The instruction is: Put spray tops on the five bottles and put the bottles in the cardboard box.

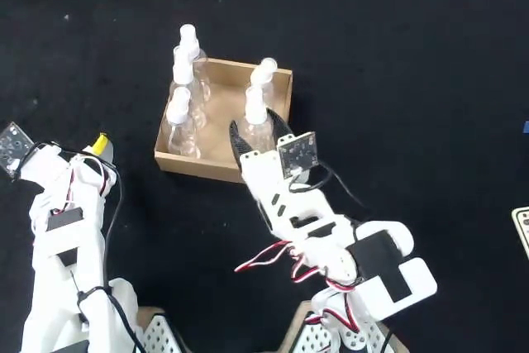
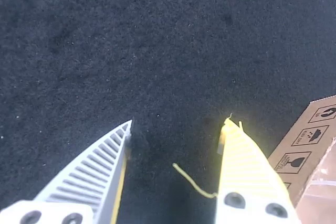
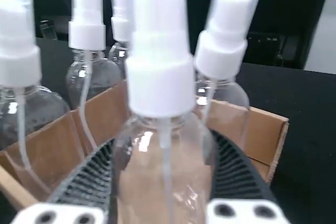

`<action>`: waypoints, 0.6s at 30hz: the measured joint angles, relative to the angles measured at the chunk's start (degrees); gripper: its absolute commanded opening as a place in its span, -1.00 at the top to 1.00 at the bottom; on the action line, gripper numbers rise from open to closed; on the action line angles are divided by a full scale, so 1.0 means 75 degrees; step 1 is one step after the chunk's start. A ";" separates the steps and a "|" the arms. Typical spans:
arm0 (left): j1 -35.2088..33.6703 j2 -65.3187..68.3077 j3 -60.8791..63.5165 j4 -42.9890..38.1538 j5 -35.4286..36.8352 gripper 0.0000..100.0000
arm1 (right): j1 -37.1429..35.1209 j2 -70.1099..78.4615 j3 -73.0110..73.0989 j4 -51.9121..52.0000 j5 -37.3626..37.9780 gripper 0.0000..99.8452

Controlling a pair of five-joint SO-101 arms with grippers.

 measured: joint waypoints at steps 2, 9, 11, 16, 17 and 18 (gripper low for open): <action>0.0000 0.0000 0.0000 0.0000 0.0000 0.51 | -0.0012 0.0000 0.0000 0.0000 0.0000 0.71; 0.0000 0.0000 0.0000 0.0000 0.0000 0.51 | -0.0035 0.0000 0.0117 0.0000 0.0000 0.72; 0.0000 0.0000 0.0000 0.0000 0.0000 0.51 | -0.0082 0.0000 0.0141 0.0000 0.0000 0.71; 0.0000 0.0000 0.0000 0.0000 0.0000 0.51 | -0.0094 0.0000 0.0199 -0.0129 0.0000 0.60; 0.0000 0.0000 0.0000 0.0000 0.0000 0.51 | -0.0094 0.0000 0.0246 -0.0199 0.0000 0.54; 0.0000 0.0000 0.0000 0.0000 0.0000 0.51 | -0.0105 0.0000 0.0305 -0.0281 0.0000 0.49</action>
